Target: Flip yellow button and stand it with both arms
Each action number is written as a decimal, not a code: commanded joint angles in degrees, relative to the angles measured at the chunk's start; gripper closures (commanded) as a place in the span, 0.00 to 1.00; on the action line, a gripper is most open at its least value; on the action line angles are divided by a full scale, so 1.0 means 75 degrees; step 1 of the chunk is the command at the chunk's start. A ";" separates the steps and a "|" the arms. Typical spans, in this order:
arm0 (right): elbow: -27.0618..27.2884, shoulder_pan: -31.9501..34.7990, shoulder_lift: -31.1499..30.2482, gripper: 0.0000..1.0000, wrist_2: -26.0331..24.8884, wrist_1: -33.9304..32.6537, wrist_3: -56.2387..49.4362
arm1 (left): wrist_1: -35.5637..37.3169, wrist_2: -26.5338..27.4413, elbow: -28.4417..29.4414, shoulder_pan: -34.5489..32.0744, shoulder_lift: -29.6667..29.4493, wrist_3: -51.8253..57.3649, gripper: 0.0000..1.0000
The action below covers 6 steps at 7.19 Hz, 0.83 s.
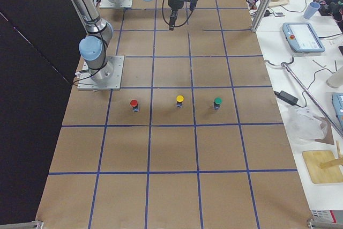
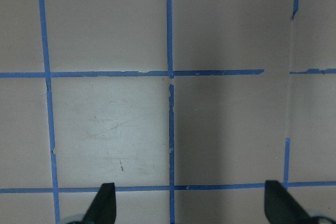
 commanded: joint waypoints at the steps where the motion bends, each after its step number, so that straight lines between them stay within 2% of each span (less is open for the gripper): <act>1: 0.0064 0.0027 -0.0150 0.00 0.0017 0.0109 -0.0034 | -0.0010 -0.0001 0.0041 -0.0008 0.0000 0.0000 0.00; 6: -0.0053 0.0401 -0.0126 0.00 0.0017 0.0460 0.0059 | -0.0010 -0.0001 0.0076 0.0003 -0.0012 0.0000 0.00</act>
